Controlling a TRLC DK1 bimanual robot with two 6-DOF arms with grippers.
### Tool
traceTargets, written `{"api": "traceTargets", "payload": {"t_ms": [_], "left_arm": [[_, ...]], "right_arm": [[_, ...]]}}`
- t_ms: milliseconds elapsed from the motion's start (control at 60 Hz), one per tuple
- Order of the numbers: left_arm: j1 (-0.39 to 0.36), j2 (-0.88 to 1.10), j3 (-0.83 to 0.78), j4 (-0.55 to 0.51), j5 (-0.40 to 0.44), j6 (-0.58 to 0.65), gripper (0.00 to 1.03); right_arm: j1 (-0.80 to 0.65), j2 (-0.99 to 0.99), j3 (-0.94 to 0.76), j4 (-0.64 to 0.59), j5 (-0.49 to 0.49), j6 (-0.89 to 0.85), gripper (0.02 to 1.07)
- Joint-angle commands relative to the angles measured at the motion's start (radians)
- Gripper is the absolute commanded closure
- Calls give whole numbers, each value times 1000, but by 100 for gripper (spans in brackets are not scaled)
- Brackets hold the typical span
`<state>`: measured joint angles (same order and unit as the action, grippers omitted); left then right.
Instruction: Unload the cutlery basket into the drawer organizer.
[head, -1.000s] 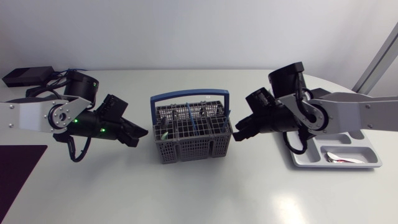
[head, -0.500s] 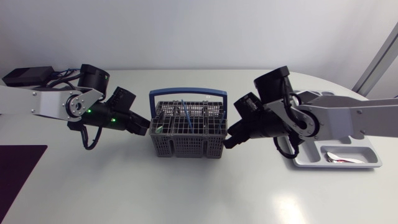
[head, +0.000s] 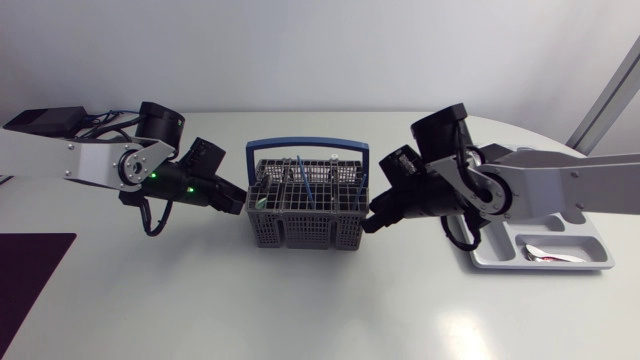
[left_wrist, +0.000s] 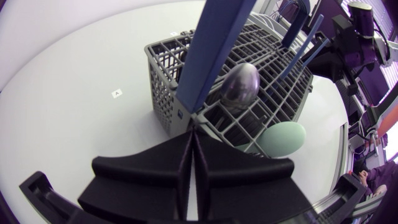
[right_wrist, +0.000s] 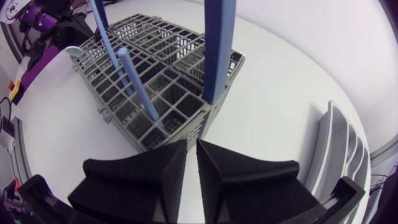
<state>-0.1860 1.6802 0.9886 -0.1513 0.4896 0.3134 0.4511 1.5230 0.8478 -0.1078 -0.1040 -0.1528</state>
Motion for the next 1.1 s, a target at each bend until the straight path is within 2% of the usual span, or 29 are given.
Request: {"api": "traceTargets", "payload": {"t_ms": [0, 517, 783, 1083], "left_arm": [[-29, -7, -1, 6, 35, -14, 100], [-24, -168, -140, 6, 35, -14, 100], [2, -149, -110, 9, 35, -16, 100], [33, -134, -100, 13, 35, -13, 100]], "right_arm": [[1, 22, 42, 31, -17, 16, 88], [49, -67, -26, 10, -10, 25, 88], [78, -75, -35, 0, 23, 29, 88], [-25, -153, -70, -29, 27, 6, 88]]}}
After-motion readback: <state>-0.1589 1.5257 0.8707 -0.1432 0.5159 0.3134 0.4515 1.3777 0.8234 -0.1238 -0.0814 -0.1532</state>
